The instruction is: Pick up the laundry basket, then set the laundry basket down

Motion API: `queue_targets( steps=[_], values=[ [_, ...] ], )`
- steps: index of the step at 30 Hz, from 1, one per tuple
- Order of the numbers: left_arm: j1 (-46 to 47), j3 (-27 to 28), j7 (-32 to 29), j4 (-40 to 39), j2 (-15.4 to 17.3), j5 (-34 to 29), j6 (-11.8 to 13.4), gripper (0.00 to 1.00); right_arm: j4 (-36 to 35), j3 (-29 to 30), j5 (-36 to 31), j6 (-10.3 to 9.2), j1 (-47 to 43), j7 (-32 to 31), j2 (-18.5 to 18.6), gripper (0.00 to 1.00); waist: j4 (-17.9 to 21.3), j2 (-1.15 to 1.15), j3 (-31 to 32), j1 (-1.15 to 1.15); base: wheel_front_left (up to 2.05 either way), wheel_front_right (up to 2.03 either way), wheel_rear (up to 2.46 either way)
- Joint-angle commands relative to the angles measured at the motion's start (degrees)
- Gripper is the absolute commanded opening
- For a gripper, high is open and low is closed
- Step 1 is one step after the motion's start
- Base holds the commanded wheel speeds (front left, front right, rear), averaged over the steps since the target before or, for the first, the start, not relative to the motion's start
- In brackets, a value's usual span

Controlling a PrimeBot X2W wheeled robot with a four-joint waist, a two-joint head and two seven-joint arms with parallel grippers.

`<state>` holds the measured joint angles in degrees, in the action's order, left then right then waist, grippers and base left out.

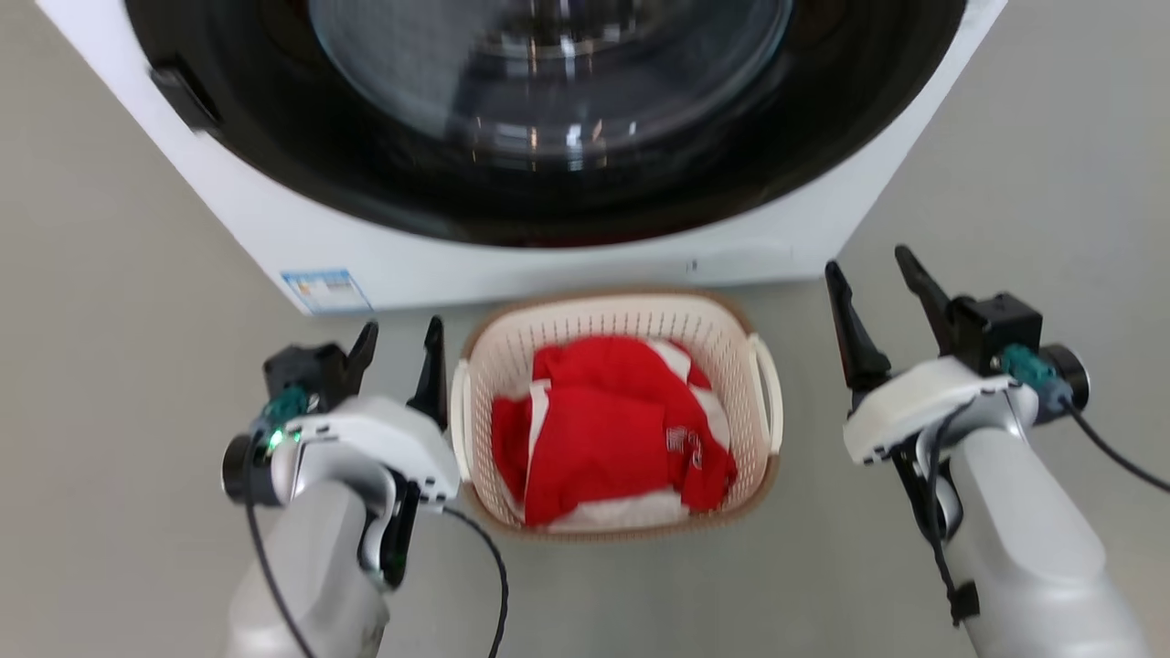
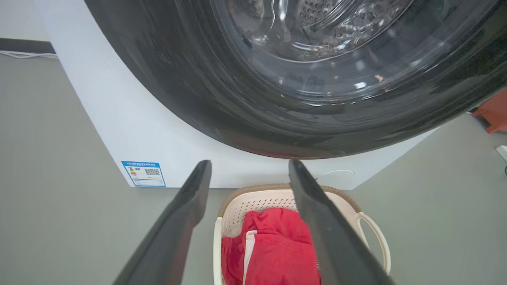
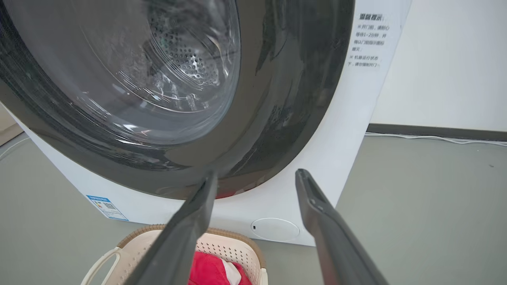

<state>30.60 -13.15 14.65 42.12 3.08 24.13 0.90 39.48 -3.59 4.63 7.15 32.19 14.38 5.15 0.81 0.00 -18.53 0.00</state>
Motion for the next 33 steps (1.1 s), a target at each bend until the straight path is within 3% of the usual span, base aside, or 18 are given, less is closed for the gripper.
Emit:
queue_targets(
  steps=[1,15,33],
  values=[
    [-1.7,2.3,0.3,-2.1,1.0,-0.8,-0.5,1.0,-2.1,-0.6,-0.2,0.34,-1.6,0.6,-0.2,1.0,-0.2,0.0,4.4,0.0,0.0,0.0,0.0],
    [-15.4,10.0,0.3,-12.8,1.1,-5.5,-3.6,1.0,-10.6,0.4,0.1,0.34,-14.1,0.6,3.6,1.0,-0.8,0.0,15.6,0.0,0.0,0.0,0.0],
    [-23.9,13.9,0.3,-19.6,0.6,-8.3,-3.9,1.0,-15.4,2.1,-0.5,0.34,-22.5,0.6,2.7,1.0,-1.7,0.0,18.7,0.0,0.0,0.0,0.0]
  ],
)
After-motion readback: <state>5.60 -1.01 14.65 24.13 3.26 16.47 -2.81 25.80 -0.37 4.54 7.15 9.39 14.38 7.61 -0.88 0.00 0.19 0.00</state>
